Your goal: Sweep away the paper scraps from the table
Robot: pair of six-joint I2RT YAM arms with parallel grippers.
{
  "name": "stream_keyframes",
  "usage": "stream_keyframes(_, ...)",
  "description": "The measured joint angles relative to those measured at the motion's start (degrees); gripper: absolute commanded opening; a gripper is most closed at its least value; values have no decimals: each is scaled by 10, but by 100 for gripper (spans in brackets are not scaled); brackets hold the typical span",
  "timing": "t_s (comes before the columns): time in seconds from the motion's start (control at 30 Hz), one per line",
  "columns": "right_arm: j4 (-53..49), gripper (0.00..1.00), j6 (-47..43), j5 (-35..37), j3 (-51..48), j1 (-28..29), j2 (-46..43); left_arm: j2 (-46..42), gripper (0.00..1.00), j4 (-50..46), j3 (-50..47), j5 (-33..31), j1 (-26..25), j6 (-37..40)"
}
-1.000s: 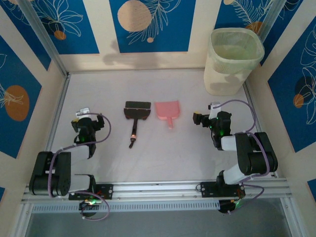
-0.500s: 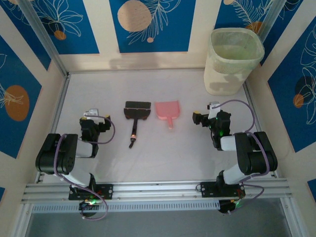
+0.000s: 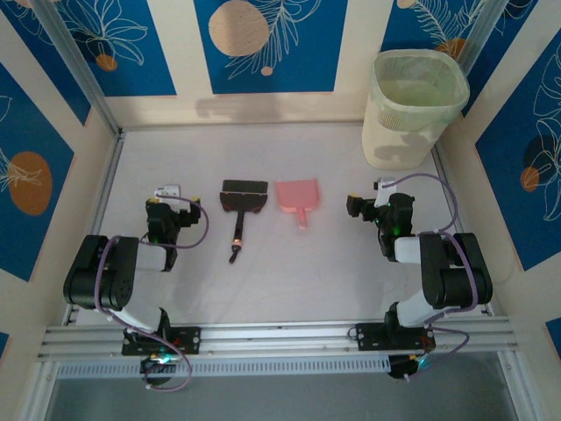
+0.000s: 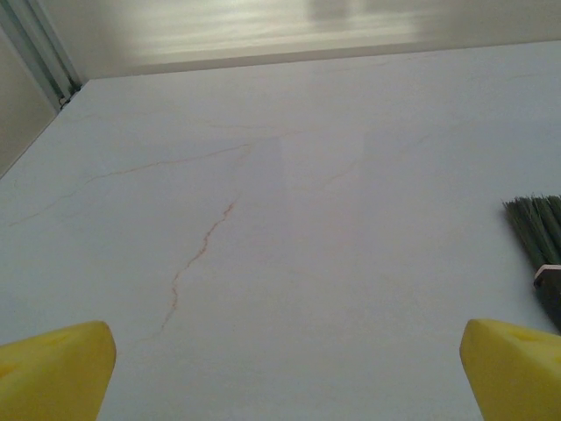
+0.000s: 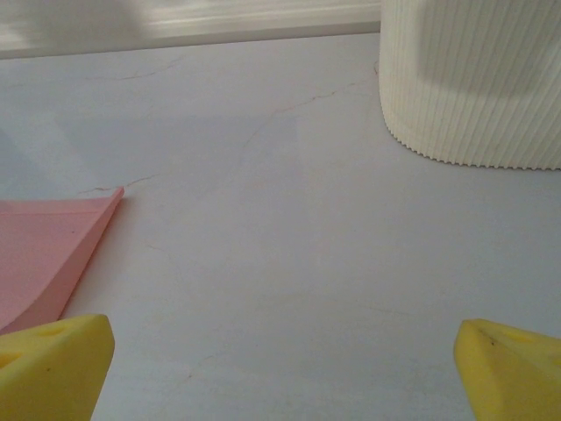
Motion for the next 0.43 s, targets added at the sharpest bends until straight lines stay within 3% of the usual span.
stream_keyframes(0.43, -3, 99, 0, 0, 0, 0, 0, 0, 100, -5, 0, 0, 0, 0)
